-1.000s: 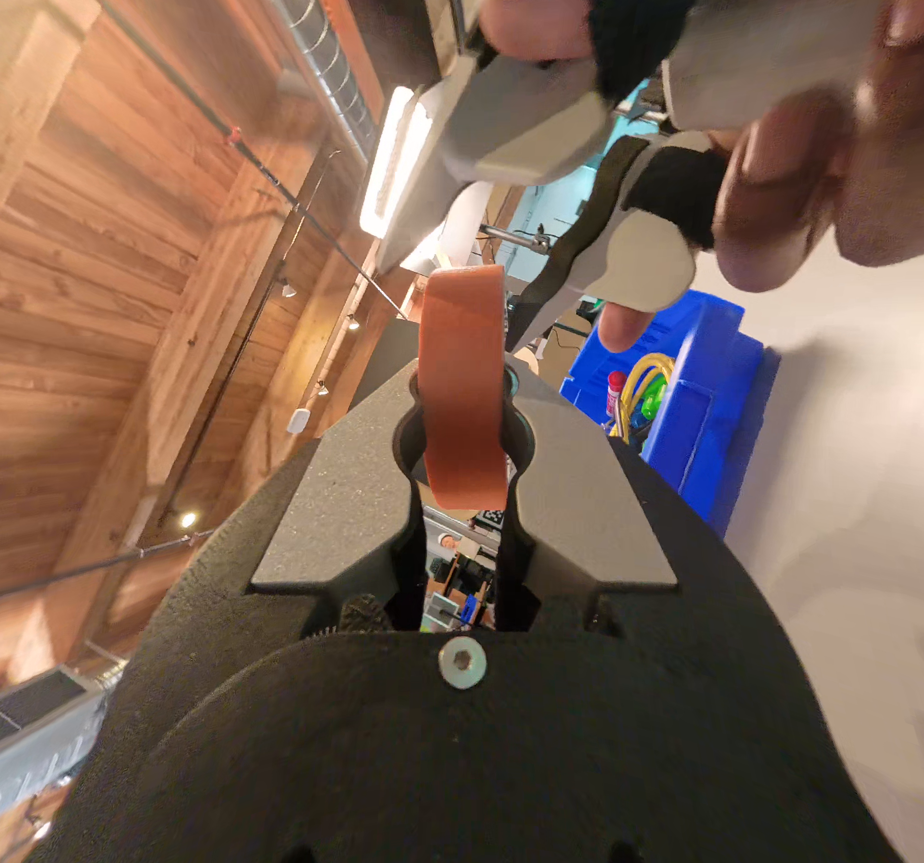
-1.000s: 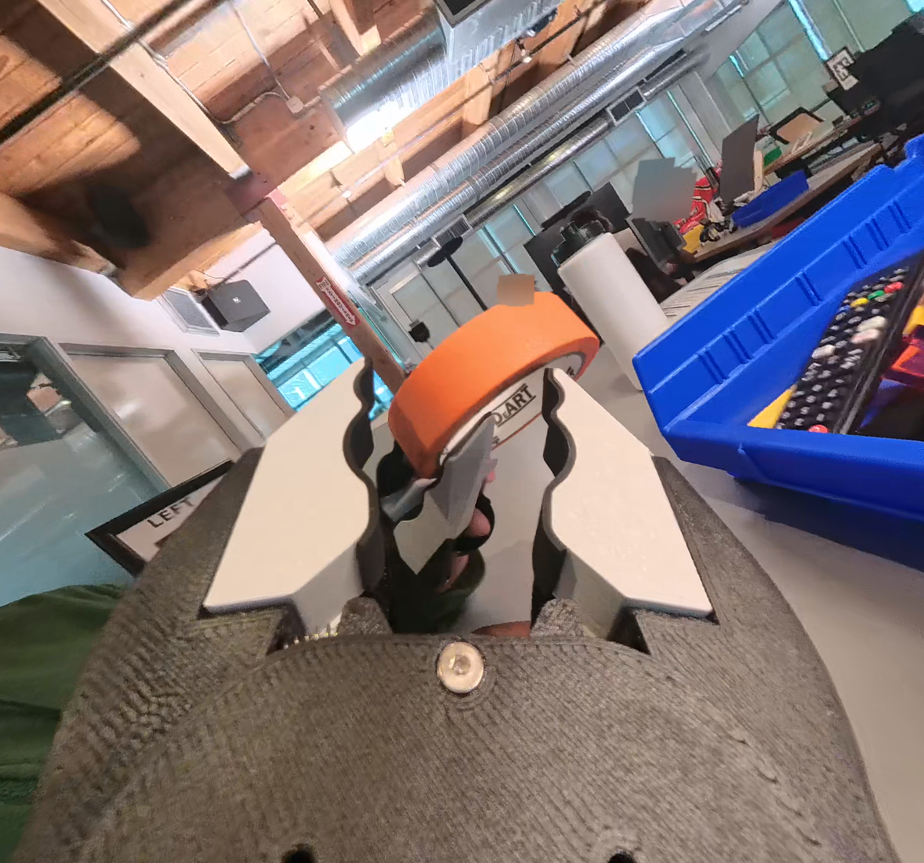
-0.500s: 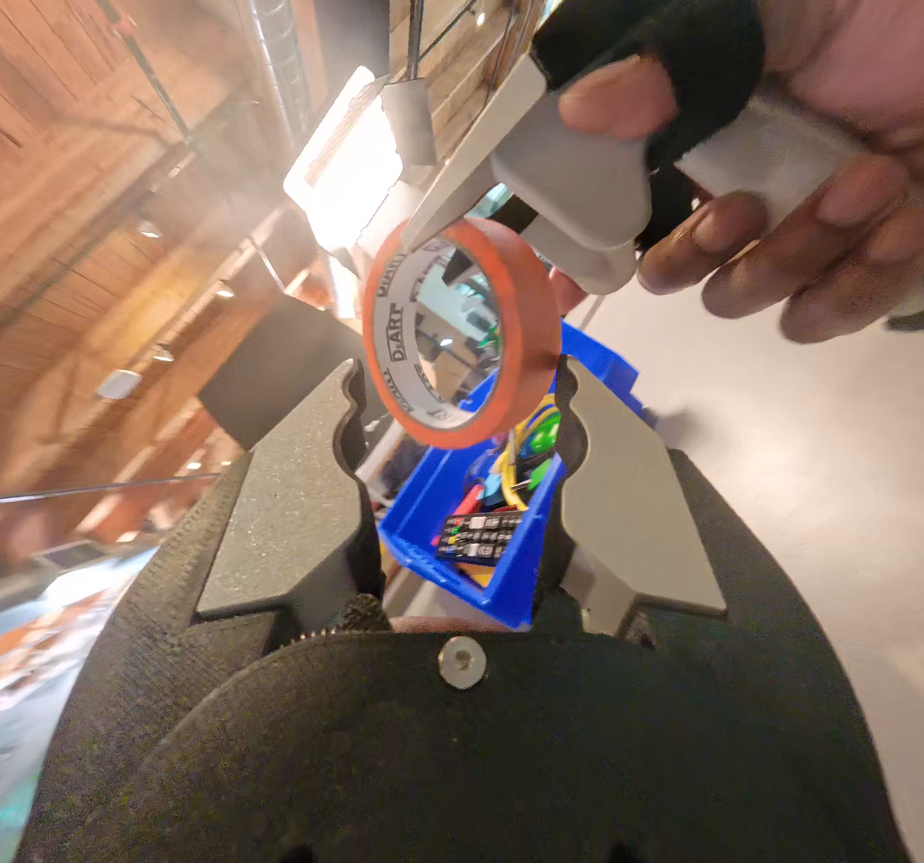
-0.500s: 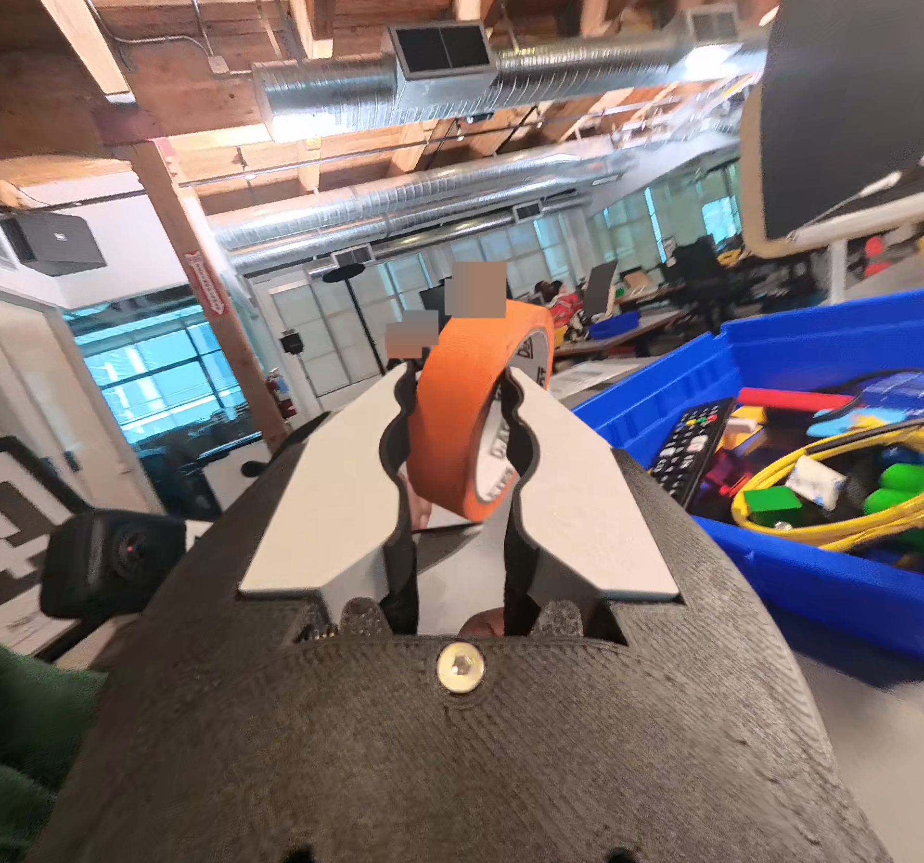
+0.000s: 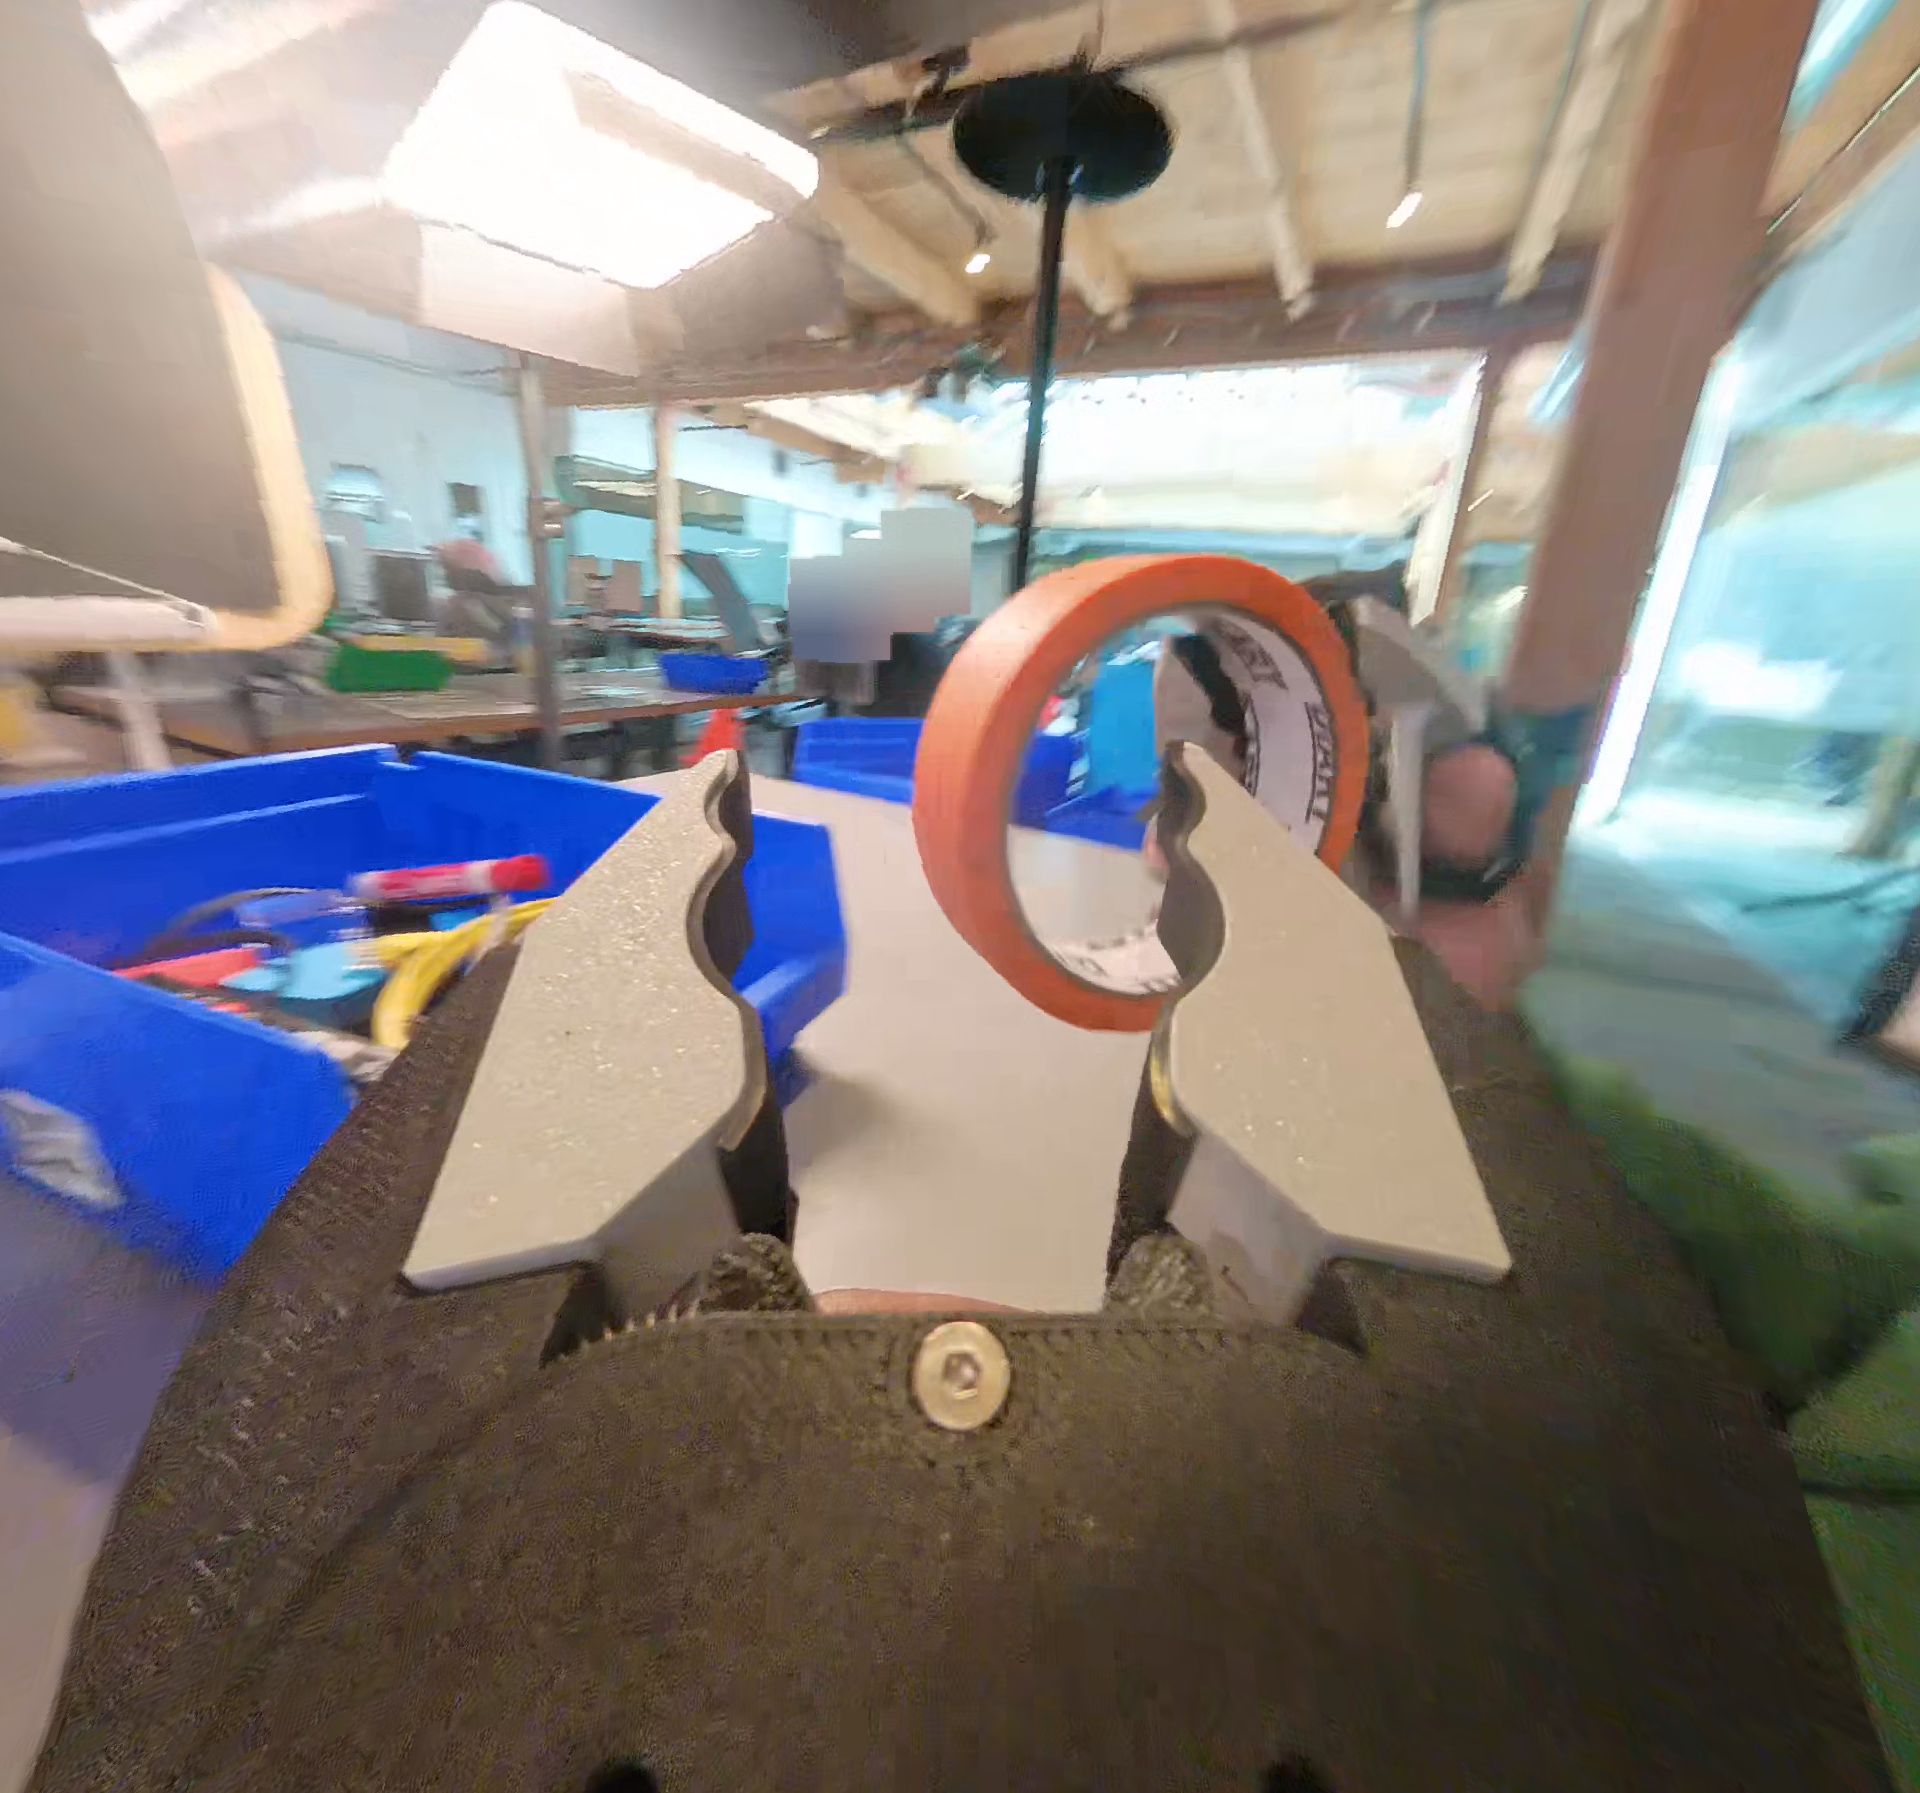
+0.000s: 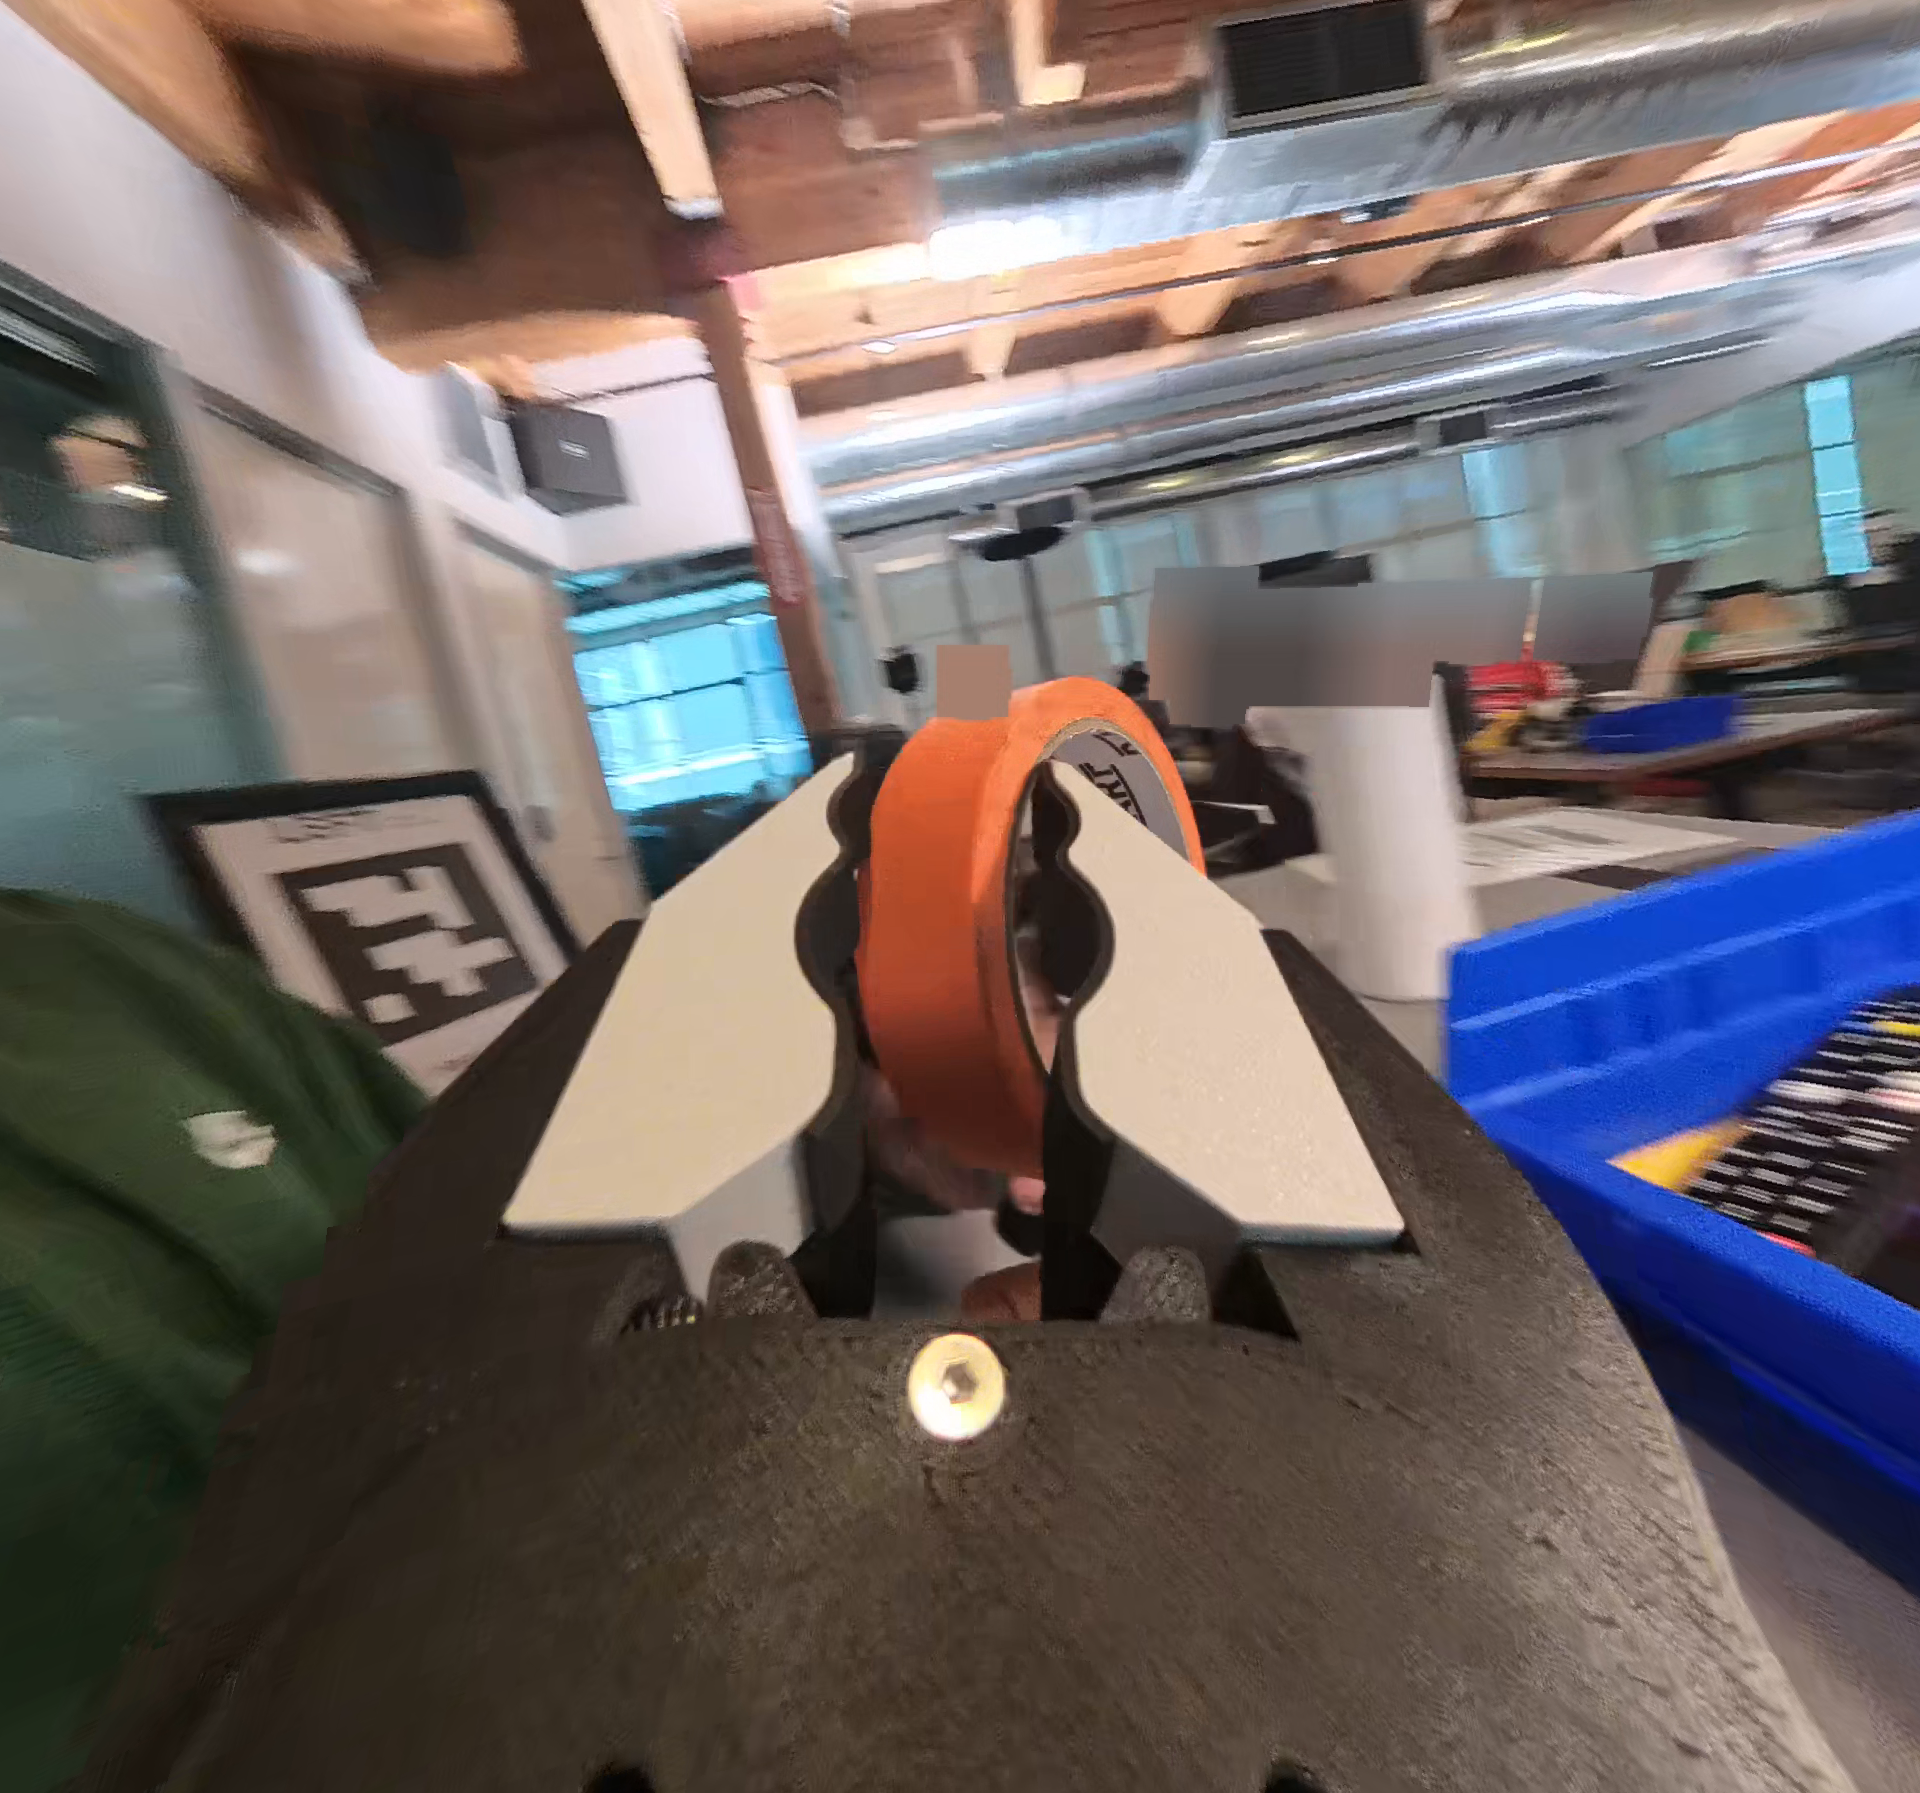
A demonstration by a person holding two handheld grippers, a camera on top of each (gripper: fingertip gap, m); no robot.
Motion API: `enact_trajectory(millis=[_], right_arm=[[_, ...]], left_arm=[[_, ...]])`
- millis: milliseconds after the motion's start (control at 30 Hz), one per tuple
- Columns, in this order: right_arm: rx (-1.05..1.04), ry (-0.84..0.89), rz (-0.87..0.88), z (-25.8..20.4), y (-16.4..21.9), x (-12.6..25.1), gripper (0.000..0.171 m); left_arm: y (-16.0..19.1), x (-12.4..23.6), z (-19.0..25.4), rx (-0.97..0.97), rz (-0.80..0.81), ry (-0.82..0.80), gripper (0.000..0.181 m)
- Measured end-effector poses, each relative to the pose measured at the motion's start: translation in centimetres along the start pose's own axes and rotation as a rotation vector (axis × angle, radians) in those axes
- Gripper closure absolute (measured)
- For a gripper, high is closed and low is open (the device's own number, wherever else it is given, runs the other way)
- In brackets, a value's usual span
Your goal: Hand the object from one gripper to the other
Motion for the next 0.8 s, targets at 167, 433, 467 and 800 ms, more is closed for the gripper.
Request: enact_trajectory(millis=[167, 433, 467, 800], right_arm=[[-0.119, -0.147, -0.006, -1.0, 0.1, 0.0, 0.141], [-0.113, 0.125, 0.019, 2.4, 0.0, 0.4, 0.135], [-0.106, 0.156, 0.028, 2.7, -0.1, 0.5, 0.134], [0.089, 0.283, -0.221, 3.0, 3.1, -1.0, 0.104]], left_arm=[[-0.5, 0.5, 2.0, 0.267, 0.051, 0.300, 0.128], [-0.5, 0.9, -0.1, 0.192, 0.026, 0.117, 0.152], [-0.9, 1.1, -0.3, 0.147, 0.048, 0.078, 0.152], [-2.8, 2.5, -1.8, 0.025, 0.175, -0.141, 0.153]])
Point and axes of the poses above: each gripper's, where its closed fingertips meet, x back along the fingers, y out of its underside, z = x × y across the jaws, the point moved 5 cm from there along x, back along the fingers, and after that the axes turned 4 degrees about y, right-handed, at the moved point
